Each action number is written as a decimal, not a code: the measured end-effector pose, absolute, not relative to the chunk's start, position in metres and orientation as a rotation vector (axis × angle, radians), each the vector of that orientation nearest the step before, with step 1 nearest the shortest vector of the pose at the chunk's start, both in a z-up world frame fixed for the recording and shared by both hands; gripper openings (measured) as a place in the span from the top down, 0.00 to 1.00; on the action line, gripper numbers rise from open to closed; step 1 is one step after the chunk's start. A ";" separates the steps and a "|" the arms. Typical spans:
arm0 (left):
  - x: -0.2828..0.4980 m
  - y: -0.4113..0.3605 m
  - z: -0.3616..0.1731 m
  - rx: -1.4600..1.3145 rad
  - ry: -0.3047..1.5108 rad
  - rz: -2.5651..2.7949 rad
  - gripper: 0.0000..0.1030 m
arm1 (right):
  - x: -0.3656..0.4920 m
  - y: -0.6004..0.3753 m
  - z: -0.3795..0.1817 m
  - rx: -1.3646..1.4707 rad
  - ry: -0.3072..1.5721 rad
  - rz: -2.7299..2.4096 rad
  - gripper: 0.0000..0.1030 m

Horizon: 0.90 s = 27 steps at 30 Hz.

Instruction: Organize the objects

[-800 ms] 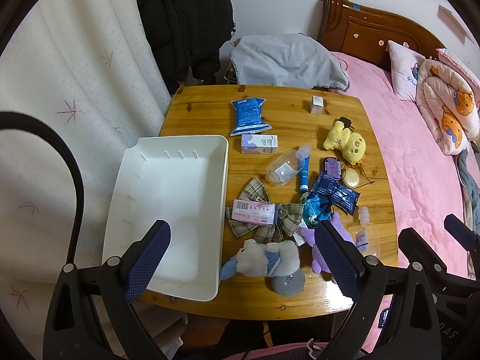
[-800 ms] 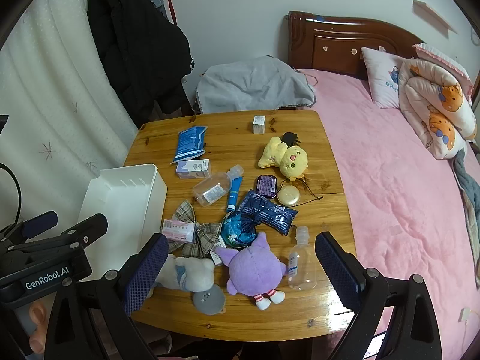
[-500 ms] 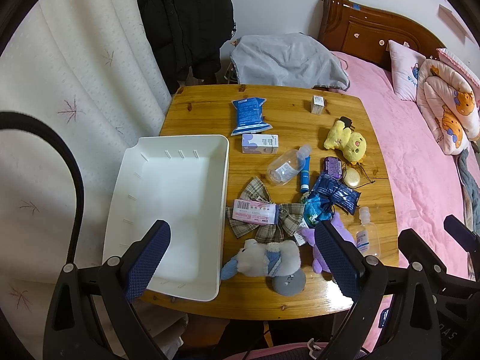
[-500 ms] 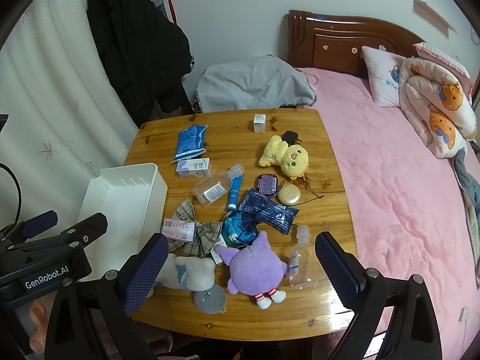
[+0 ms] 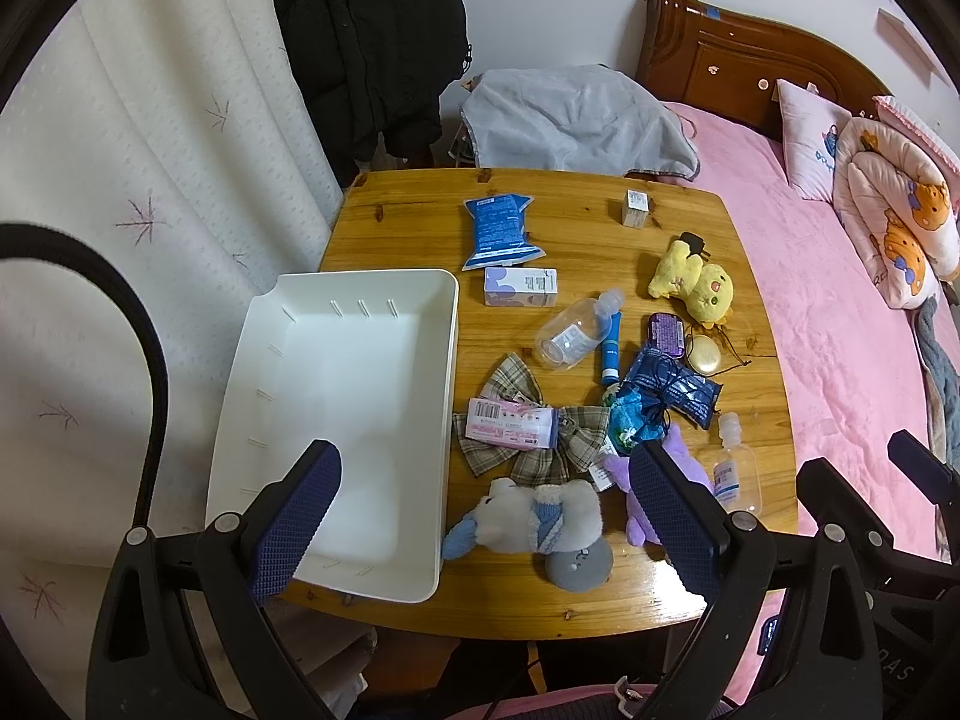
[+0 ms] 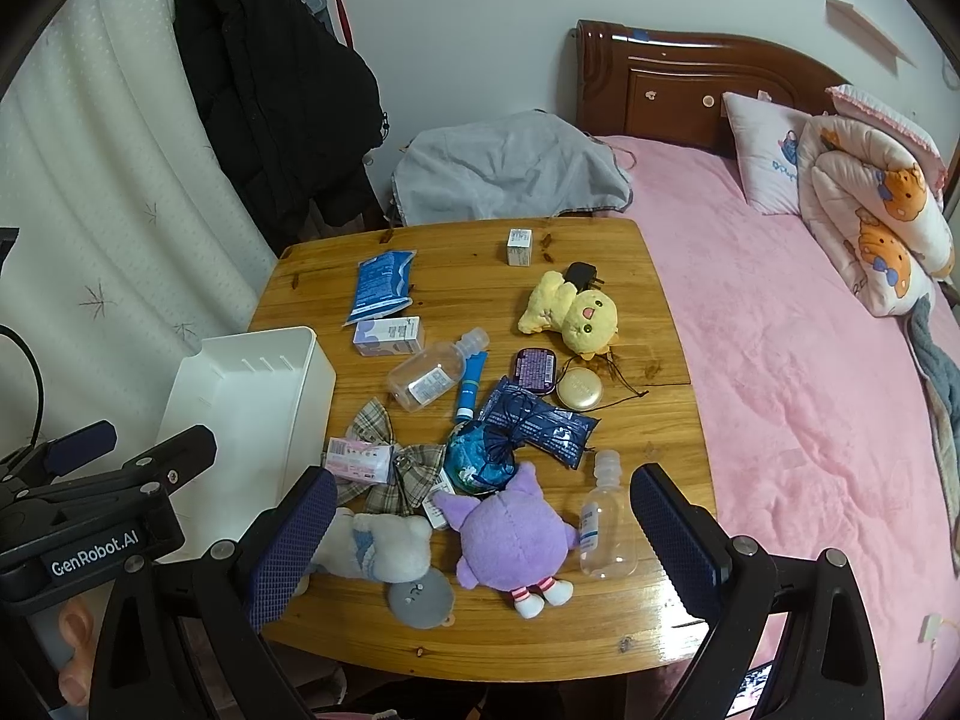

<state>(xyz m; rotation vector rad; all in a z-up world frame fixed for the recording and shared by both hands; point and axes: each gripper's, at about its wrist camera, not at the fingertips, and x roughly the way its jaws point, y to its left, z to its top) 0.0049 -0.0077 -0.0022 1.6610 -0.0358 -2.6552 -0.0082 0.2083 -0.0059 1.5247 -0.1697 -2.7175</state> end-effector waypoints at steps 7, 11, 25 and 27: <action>0.004 -0.009 -0.006 1.663 -0.036 -2.654 0.05 | -0.008 0.209 -0.005 1.523 -0.170 -2.718 0.04; 0.004 -0.009 -0.006 1.663 -0.036 -2.655 0.05 | -0.009 0.208 -0.005 1.523 -0.170 -2.718 0.04; 0.006 -0.003 -0.002 1.654 -0.041 -2.667 0.05 | -0.006 0.211 -0.001 1.519 -0.163 -2.723 0.04; 0.005 -0.003 -0.001 1.655 -0.041 -2.666 0.05 | -0.005 0.212 -0.001 1.518 -0.161 -2.724 0.04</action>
